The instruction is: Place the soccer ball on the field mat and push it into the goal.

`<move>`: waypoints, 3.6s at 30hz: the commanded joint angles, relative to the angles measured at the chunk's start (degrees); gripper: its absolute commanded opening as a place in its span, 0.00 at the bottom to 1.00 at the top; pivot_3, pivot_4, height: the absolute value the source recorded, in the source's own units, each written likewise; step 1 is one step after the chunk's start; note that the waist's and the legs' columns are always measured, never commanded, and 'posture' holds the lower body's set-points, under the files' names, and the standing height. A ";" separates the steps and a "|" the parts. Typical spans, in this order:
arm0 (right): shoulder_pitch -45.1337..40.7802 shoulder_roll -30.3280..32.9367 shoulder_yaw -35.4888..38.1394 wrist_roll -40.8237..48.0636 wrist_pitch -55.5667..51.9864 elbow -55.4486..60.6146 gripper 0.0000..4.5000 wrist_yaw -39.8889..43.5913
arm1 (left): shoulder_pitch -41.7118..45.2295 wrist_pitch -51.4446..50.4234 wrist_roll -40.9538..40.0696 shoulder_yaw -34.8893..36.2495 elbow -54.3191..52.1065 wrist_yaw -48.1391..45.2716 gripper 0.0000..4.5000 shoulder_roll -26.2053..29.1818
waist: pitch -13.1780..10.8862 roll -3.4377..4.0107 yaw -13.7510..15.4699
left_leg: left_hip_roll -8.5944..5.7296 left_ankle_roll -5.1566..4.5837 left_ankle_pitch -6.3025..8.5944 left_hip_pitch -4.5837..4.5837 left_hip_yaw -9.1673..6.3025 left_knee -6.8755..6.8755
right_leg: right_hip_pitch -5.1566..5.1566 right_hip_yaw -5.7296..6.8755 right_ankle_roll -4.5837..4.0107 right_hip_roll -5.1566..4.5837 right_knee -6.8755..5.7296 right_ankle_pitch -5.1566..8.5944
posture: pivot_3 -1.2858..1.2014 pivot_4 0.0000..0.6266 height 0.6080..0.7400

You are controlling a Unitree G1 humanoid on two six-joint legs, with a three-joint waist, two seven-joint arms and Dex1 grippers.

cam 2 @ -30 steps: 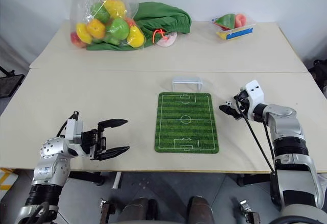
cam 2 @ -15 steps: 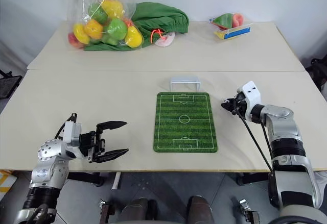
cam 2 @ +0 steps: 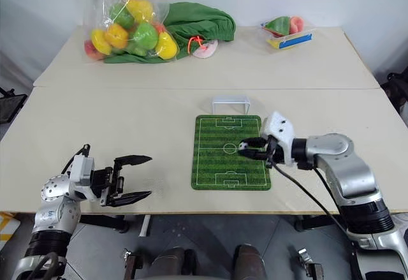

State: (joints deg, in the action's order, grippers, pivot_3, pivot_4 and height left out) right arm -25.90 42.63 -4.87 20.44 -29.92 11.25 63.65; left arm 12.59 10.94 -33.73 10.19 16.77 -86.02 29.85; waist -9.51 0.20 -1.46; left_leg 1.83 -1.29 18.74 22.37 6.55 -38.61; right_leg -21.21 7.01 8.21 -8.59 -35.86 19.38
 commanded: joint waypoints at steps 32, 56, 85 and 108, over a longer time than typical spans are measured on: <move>-2.36 -4.43 -12.16 -8.06 12.75 -12.67 0.19 9.38 | -5.95 -1.45 -2.90 4.59 -5.38 3.23 1.00 2.37 | -0.16 -0.28 -0.11 | 0.09 -0.01 0.01 0.02 -0.04 -0.16 | -0.01 0.02 0.00 -0.01 -0.12 0.00 | 0.52 0.24 1.00; -4.31 -3.26 -10.19 -6.48 12.91 -7.93 0.55 10.94 | -8.48 -3.91 -3.20 6.42 -9.02 4.24 1.00 3.57 | -0.16 -0.28 -0.10 | 0.09 -0.02 0.02 0.02 -0.07 -0.25 | 0.05 0.03 0.00 -0.01 -0.11 0.00 | 0.52 0.24 1.00; -6.24 -6.02 -9.50 -10.38 14.54 -11.86 0.02 4.14 | -8.30 -6.84 -4.07 8.11 -9.56 3.18 1.00 5.47 | -0.18 -0.33 -0.17 | 0.08 -0.03 0.03 0.03 -0.08 -0.26 | 0.03 0.04 0.00 0.00 -0.12 0.00 | 0.52 0.24 1.00; -8.23 0.24 7.70 -3.48 10.04 -19.71 0.10 -0.24 | -1.22 -12.57 -1.14 8.65 -3.24 17.90 1.00 4.11 | -0.21 -0.34 0.01 | 0.04 -0.03 0.04 0.12 0.00 -0.18 | -0.12 0.01 0.00 -0.01 -0.18 0.00 | 0.52 0.24 1.00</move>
State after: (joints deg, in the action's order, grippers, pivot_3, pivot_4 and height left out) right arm -35.55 40.67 0.21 15.84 -21.17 -8.17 61.53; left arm 11.10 -0.90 -35.26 16.96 13.95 -70.98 34.05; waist -9.72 -0.15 -1.45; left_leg 1.86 -1.32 18.78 22.49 6.53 -38.79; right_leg -21.33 7.03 8.21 -8.61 -36.03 19.38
